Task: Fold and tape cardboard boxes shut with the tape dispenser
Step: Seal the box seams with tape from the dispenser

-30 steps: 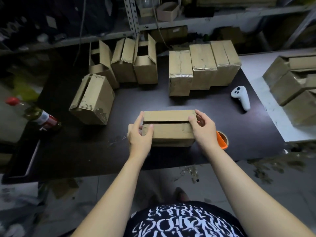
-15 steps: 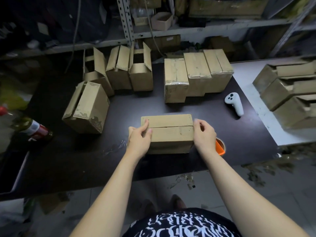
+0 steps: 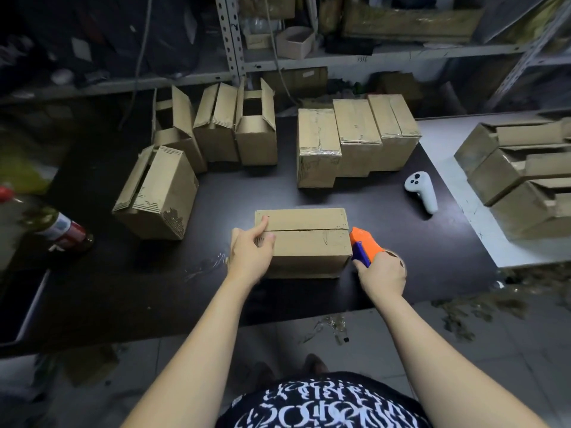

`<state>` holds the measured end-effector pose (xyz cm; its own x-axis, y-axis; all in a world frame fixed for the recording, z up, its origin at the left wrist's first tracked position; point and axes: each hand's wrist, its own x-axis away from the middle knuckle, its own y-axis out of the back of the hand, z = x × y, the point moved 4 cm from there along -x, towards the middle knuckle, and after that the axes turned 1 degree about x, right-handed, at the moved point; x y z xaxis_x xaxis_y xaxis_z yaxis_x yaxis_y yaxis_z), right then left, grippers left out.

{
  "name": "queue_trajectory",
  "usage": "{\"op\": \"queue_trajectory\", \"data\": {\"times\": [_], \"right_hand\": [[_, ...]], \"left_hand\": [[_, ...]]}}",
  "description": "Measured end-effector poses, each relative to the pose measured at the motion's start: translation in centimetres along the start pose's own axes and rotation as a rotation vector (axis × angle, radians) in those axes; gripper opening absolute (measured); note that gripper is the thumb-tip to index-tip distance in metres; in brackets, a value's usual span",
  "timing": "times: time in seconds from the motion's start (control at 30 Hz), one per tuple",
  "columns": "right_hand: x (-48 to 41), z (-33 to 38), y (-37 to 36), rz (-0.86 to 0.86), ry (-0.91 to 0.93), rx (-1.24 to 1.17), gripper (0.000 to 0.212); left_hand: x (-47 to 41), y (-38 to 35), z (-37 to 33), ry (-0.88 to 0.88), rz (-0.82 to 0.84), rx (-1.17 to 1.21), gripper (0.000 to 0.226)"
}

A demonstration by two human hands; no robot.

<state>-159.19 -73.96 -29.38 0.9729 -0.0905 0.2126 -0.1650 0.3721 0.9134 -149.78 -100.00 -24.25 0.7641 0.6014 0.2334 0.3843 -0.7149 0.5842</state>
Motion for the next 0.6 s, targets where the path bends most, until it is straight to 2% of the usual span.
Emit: {"op": "queue_trajectory", "data": {"times": [0.07, 0.2, 0.3, 0.4, 0.5, 0.6], "right_hand": [[-0.2, 0.2, 0.4, 0.003, -0.026, -0.017, 0.038], [-0.5, 1.1, 2.4, -0.064, -0.008, -0.245, 0.036], [-0.6, 2.3, 4.0, -0.099, 0.097, -0.346, 0.039], [-0.2, 3.7, 6.1, -0.140, 0.170, -0.467, 0.035], [0.7, 5.2, 8.3, -0.222, 0.271, -0.513, 0.030], [1.4, 6.8, 9.8, -0.287, 0.396, -0.417, 0.046]], "left_hand": [[0.1, 0.2, -0.1, -0.011, -0.010, -0.017, 0.043], [0.1, 0.7, -0.4, -0.054, -0.033, -0.139, 0.044], [0.2, 1.3, -1.1, -0.136, -0.042, -0.320, 0.046], [0.1, 1.9, -1.8, -0.187, -0.026, -0.395, 0.050], [0.1, 2.4, -2.5, -0.206, -0.021, -0.393, 0.057], [-0.1, 3.2, -3.8, -0.231, -0.038, -0.275, 0.058]]}}
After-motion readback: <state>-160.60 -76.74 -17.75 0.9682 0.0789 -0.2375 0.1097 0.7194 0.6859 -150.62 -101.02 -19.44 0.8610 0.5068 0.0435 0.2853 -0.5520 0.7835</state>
